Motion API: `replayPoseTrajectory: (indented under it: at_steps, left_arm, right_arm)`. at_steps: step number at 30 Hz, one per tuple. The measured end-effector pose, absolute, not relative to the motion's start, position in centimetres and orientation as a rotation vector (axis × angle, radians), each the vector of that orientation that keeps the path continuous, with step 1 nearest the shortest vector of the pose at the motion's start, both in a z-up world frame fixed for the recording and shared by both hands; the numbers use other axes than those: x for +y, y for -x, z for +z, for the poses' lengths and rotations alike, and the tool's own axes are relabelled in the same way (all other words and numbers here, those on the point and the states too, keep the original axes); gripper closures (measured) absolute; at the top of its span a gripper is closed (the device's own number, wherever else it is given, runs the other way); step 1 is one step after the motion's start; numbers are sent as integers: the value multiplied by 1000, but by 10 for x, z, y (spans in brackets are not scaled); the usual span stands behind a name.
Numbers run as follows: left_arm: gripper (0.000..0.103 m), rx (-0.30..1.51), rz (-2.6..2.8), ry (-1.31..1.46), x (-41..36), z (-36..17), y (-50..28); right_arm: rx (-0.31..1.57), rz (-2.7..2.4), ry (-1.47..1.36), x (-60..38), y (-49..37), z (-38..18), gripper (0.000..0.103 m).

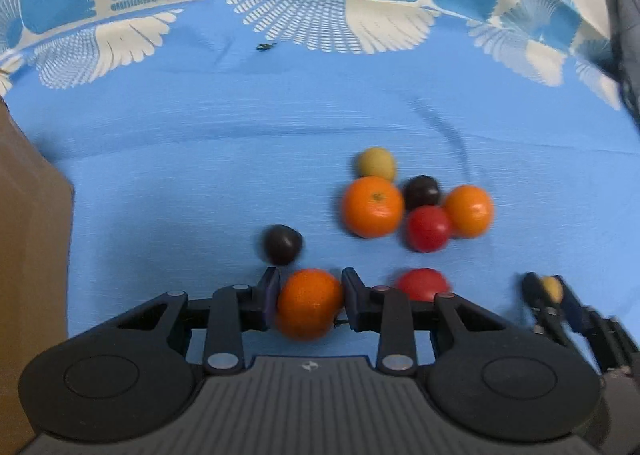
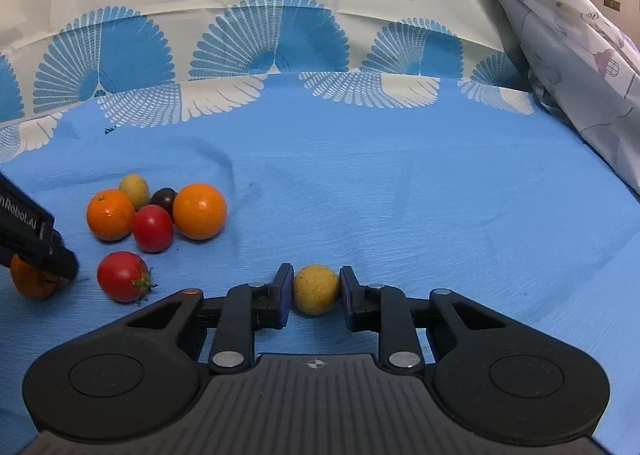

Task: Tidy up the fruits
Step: 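Carry the orange into the box and open the left tool while the right tool drops the yellow fruit in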

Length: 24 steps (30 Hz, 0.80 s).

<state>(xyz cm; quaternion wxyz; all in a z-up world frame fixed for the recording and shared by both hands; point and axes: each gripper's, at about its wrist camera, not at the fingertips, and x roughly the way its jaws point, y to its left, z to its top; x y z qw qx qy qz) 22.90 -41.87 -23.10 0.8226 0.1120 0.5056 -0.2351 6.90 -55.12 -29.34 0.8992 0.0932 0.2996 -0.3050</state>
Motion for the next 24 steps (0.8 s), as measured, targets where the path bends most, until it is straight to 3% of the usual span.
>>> replayPoseTrajectory:
  at_steps: [10,18,24]
  left_arm:
    - [66,1042,-571,-131,-376,-156,-209]
    - [66,945,-497,-70,-265,-66,-216]
    - [66,927,-313,-110,-169,-52,-229]
  right_arm:
    - [490,-617,-146,-530,-39,-248,77]
    - [341,-407,-84,-435,-29,-162,77]
    - [317,1,-100,-336,-51,-114,77]
